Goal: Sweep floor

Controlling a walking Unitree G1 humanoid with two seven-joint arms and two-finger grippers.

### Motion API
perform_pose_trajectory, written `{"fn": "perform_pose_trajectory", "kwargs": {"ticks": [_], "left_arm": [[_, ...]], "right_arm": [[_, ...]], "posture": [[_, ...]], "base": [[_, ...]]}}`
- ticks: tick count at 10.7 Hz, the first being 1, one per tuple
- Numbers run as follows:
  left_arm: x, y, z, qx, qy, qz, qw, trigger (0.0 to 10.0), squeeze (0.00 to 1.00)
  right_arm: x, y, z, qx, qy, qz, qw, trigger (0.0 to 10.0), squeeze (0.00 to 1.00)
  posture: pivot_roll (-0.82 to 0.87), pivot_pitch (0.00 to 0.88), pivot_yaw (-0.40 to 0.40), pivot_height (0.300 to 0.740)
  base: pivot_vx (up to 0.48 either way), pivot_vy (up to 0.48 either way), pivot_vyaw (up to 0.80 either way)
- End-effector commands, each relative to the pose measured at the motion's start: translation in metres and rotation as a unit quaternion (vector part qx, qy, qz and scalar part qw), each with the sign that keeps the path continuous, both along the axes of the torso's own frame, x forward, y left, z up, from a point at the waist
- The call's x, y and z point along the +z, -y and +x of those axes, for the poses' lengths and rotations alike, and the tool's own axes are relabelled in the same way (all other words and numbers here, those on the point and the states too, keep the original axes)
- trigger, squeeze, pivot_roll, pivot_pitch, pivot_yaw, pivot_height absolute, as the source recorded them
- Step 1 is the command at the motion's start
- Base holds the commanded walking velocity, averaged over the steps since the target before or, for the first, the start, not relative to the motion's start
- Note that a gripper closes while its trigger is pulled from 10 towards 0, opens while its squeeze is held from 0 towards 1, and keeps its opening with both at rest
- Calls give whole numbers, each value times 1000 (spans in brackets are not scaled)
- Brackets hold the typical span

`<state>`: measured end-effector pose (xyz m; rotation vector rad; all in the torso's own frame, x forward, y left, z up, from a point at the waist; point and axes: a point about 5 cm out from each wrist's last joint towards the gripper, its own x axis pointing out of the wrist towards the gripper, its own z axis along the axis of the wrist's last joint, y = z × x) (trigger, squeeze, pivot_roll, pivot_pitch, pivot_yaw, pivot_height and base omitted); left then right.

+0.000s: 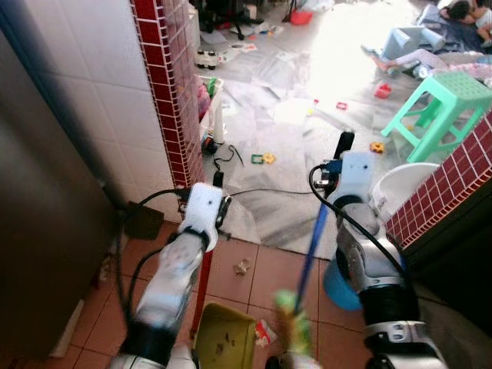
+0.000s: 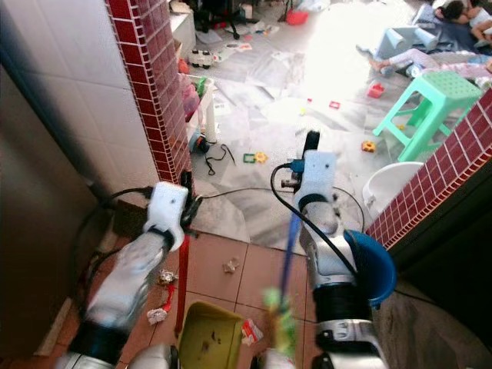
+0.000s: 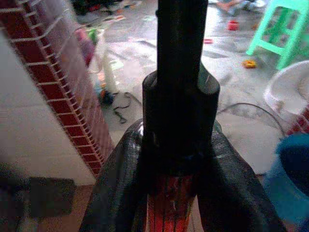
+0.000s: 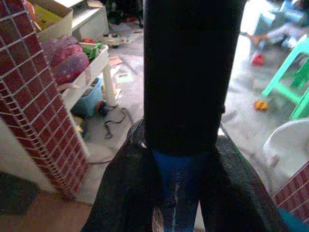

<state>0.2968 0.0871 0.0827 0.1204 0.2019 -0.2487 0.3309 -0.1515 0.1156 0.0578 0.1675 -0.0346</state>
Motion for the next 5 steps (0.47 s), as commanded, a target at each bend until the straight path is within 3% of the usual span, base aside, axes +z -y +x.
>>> {"fn": "perform_pose_trajectory", "kwargs": {"ticks": [1,3,5], "left_arm": [[-6,-5,4,34,-6,4,999,10000,0],[-5,1,14,76,22,-22,997,10000,0],[-7,-3,21,109,44,-51,992,10000,0]], "right_arm": [[1,0,2,-5,-11,31,999,10000,0],[3,-2,5,-23,-17,76,997,10000,0],[12,-5,9,-24,-4,91,996,10000,0]], "posture": [[-46,33,-44,740],[-56,34,-46,740],[-63,32,-50,740]], "base": [[0,0,0],[0,0,0],[0,0,0]]}}
